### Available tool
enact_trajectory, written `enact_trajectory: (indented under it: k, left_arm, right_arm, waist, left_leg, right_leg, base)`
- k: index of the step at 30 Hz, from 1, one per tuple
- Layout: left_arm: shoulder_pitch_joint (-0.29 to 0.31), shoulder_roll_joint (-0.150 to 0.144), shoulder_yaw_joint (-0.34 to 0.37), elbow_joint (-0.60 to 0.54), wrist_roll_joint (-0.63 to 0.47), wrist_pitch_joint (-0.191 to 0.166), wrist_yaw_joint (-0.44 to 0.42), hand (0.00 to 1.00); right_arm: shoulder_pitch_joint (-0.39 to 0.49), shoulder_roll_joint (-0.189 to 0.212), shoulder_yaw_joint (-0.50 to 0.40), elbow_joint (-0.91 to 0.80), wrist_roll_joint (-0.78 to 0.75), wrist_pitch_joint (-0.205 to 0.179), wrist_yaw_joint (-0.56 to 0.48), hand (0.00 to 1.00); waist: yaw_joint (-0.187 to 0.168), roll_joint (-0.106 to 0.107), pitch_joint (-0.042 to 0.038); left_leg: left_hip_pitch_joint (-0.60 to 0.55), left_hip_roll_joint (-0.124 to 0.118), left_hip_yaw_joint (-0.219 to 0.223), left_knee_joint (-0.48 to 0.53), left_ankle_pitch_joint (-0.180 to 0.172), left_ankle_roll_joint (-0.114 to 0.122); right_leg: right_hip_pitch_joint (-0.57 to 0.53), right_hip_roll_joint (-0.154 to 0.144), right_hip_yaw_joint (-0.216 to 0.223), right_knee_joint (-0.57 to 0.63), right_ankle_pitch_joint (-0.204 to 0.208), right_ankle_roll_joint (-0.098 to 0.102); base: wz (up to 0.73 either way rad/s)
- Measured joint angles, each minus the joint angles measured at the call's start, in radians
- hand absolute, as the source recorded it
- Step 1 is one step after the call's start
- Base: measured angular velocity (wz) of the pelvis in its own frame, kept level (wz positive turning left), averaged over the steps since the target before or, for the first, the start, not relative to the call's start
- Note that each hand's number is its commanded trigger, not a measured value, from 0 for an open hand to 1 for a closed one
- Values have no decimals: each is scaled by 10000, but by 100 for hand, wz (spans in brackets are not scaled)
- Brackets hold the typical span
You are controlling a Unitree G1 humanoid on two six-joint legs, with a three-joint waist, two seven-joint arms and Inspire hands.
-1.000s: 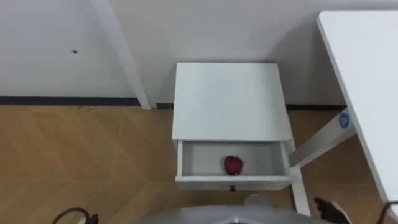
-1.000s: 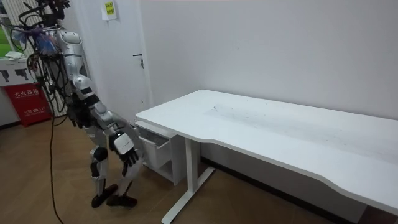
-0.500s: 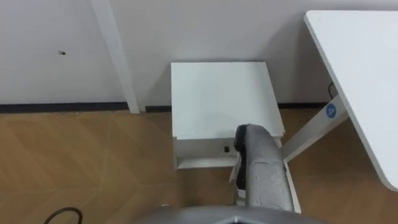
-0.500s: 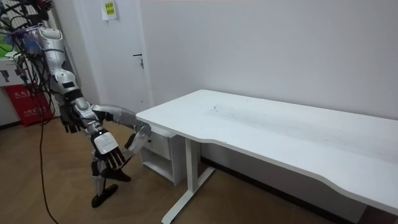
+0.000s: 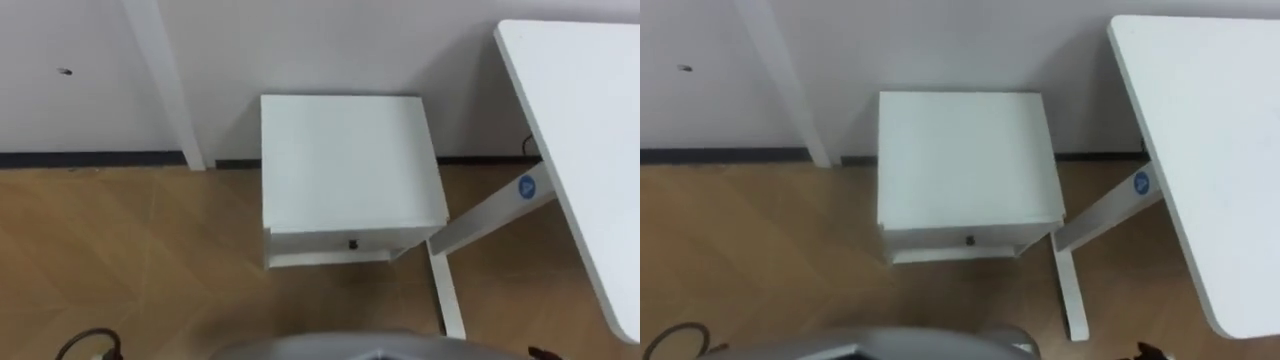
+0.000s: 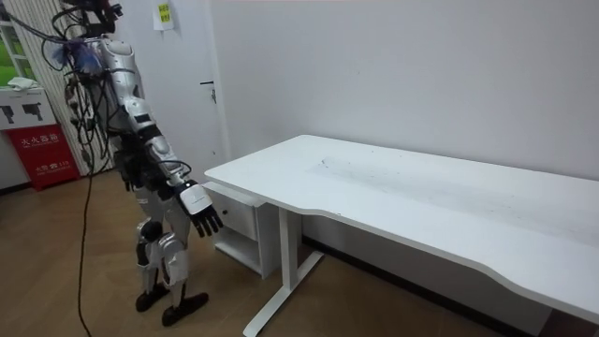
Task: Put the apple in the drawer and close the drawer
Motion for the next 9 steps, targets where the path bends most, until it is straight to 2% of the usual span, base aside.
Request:
enact_trajectory:
  k: [2, 4, 5, 6, 9]
  left_arm:
    - [2, -40, -6, -32, 20, 2, 0, 0]
    - [92, -99, 0, -26, 29, 56, -2, 0]
    - [188, -108, 0, -31, 46, 69, -5, 0]
    - [281, -112, 1, -33, 52, 69, -9, 0]
    - [475, -128, -13, 2, 53, 49, -9, 0]
  right_arm:
    - [17, 83, -9, 50, -12, 16, 5, 0]
    - [38, 128, -10, 202, -20, 37, 6, 0]
    - [48, 150, -8, 299, -15, 106, 15, 0]
    - [91, 157, -6, 312, -12, 191, 22, 0]
    - [304, 191, -2, 382, -4, 229, 21, 0]
  waist:
    - [-36, 0, 3]
    - [-14, 10, 4]
    - [-23, -44, -21]
    - [-67, -13, 17]
    - [-200, 44, 12]
  left_leg:
    - [146, 5, -208, -208, 117, 25]
    - [326, 29, -302, -484, 258, -33]
    - [414, 41, -396, -611, 318, -98]
    - [497, 82, -513, -723, 354, -157]
    - [811, 223, -516, -865, 437, -291]
  right_leg:
    - [1, 53, -150, 40, -144, -113]
    - [-15, 98, -215, 78, -219, -212]
    - [125, 128, -221, 27, -248, -253]
    - [244, 181, -238, -2, -263, -277]
    - [475, 319, -228, 36, -268, -286]
  base:
    - [12]
    - [4]
    - [7]
    - [16]
    - [15]
